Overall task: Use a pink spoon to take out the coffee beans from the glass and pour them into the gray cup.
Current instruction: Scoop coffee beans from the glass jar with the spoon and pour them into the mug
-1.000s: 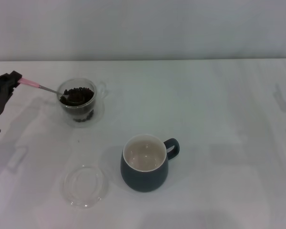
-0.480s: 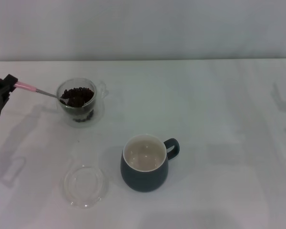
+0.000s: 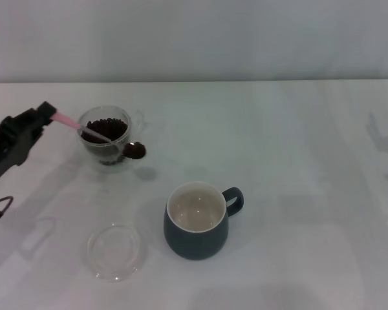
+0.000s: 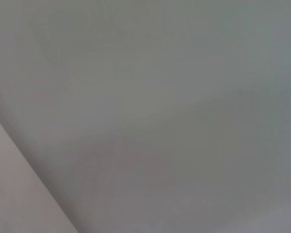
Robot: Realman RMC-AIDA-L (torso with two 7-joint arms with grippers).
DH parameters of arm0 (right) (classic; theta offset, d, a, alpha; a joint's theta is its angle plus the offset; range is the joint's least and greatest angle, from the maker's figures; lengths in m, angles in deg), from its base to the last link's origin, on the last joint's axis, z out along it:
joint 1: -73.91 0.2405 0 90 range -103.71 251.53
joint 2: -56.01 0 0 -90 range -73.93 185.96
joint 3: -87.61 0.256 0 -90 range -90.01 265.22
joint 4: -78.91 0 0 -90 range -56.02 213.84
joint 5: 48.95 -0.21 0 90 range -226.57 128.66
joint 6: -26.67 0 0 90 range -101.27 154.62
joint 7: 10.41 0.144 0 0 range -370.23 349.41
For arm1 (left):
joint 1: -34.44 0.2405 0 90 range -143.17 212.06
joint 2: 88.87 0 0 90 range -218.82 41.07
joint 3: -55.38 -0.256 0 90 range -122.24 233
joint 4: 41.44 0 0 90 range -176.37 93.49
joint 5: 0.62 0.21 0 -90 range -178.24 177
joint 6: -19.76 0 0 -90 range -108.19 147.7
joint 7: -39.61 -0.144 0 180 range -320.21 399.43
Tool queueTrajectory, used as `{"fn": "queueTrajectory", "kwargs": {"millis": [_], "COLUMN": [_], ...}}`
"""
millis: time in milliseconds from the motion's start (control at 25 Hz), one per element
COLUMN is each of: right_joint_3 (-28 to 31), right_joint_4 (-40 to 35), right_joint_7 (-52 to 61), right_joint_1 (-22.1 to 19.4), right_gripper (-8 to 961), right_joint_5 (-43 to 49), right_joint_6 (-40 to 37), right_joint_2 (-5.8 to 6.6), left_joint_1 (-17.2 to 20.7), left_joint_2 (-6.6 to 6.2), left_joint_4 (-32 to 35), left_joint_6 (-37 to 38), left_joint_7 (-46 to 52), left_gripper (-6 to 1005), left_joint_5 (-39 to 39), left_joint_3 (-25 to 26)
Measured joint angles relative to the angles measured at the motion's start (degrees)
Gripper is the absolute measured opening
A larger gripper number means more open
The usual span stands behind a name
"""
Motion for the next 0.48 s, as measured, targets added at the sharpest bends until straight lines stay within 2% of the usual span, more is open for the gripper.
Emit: {"fn": "queueTrajectory", "kwargs": {"millis": [480], "right_joint_3": [-0.2], "right_joint_4": [0.2], "right_joint_7": [-0.2], "right_joint_1": [-0.6], "right_gripper": [858], "right_joint_5": [0.1], "right_joint_6": [-0.4], "right_joint_2": [-0.09], "left_joint_1": [-2.0], "left_joint_2": [0.14], "left_joint_4": [0.2], "left_joint_6": [-3.4], "left_joint_7": [0.7], "left_gripper": [128], "left_joint_5": [0.4], "left_joint_3": [-8.4]}}
